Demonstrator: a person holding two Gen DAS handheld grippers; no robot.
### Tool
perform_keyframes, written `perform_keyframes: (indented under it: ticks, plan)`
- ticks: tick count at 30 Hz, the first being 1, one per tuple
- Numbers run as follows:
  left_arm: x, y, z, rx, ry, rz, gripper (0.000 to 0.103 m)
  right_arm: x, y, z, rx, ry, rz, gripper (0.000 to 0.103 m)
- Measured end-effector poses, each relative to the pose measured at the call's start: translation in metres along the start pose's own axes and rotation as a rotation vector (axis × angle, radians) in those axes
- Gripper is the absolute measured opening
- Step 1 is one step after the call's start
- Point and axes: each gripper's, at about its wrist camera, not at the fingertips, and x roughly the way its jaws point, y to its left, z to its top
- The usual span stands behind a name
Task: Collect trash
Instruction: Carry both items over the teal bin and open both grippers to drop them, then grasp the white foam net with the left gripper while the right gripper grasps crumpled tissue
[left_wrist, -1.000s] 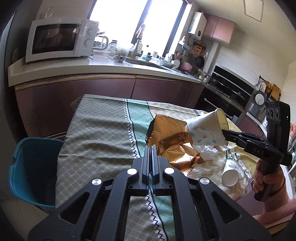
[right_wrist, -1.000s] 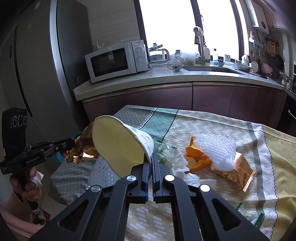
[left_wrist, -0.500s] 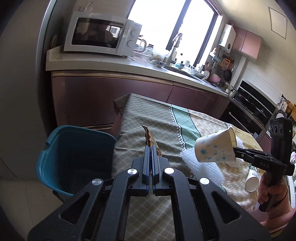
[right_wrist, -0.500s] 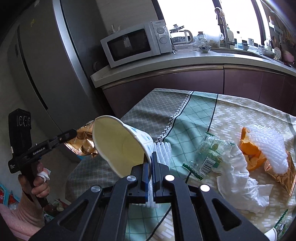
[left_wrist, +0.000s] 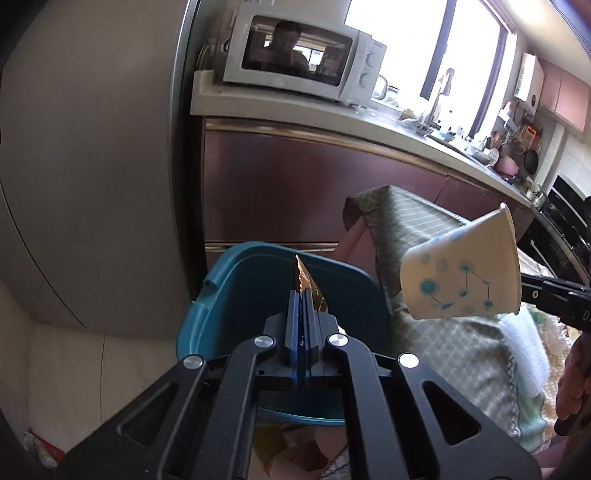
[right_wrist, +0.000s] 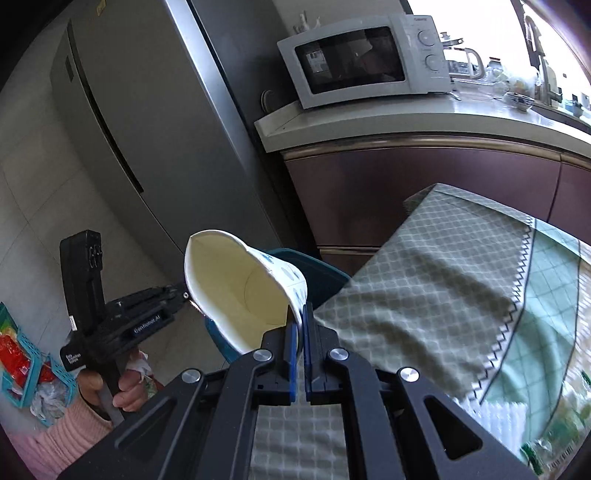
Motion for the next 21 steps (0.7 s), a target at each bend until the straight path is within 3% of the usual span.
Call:
perform_keyframes:
  ticks: [6,9,10,12,14,18,21]
  plan:
    - [0.045,0.010,-0.006,-0.030,0.083,0.019,0.004,0.059,0.004,0.007,0.020,0.105,-0.047,0.007]
    - [0.059,0.011,-0.008,-0.033,0.106,0.026,0.013,0.068,0.002,0.006,0.041,0.117,-0.058,0.013]
    - [0.062,0.011,-0.010,-0.034,0.113,0.025,0.018,0.066,0.001,0.005,0.045,0.112,-0.055,0.014]
    - [0.066,0.013,-0.013,-0.039,0.117,0.030,0.018,0.058,-0.001,0.003,0.052,0.100,-0.050,0.023]
    - [0.063,0.013,-0.014,-0.060,0.110,0.018,0.018,0.044,-0.004,0.001,0.060,0.086,-0.028,0.025]
    - [0.036,-0.001,-0.015,-0.052,0.042,-0.052,0.022,-0.001,-0.012,-0.013,0.039,0.025,-0.007,0.036]
    - [0.013,-0.033,-0.012,0.017,0.004,-0.120,0.031,-0.042,-0.019,-0.030,0.030,-0.027,-0.011,0.042]
